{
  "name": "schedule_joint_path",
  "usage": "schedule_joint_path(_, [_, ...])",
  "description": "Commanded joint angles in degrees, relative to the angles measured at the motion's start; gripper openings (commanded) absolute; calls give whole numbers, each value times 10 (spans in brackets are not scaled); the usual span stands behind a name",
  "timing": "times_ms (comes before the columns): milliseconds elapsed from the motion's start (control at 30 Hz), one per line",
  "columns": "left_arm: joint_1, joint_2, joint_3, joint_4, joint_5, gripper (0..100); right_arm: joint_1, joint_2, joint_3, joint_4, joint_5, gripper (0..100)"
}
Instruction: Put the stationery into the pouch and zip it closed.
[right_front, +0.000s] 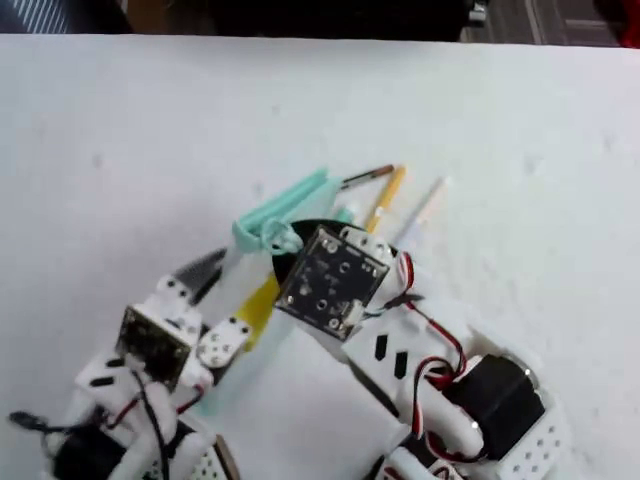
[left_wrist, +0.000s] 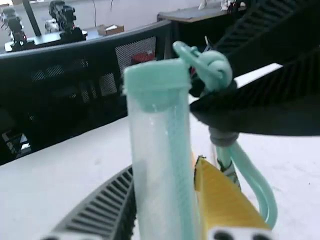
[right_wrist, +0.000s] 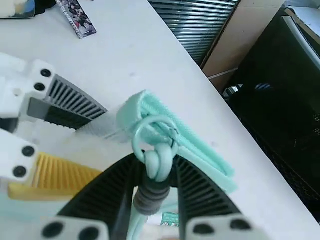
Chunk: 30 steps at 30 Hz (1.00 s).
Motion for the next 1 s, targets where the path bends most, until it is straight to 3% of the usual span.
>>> schedule_joint_path(0, [42,5,109,-188,-33,107,-5,46,-58,-7,8,17])
schedule_joint_path(67, [48,5,173,-293,-79,24,-5,73,-94,-7,8,17])
schedule_joint_path(167, [45,5,257,-396,-94,24,-5,100,-115,10,8,17])
schedule_joint_path(433, [44,5,299,-401,-85,24,-5,107,-113,52,7,17])
schedule_joint_path(600, [48,2,257,-285,-88,76,-5,108,-64,49,7,17])
schedule_joint_path(667, [44,2,204,-186,-76,131,-6,108,-43,48,7,17])
schedule_joint_path(833, [44,2,40,48,33,201,-8,108,-25,48,7,17])
schedule_joint_path(967, [45,2,-4,106,8,216,-8,108,-26,48,7,17])
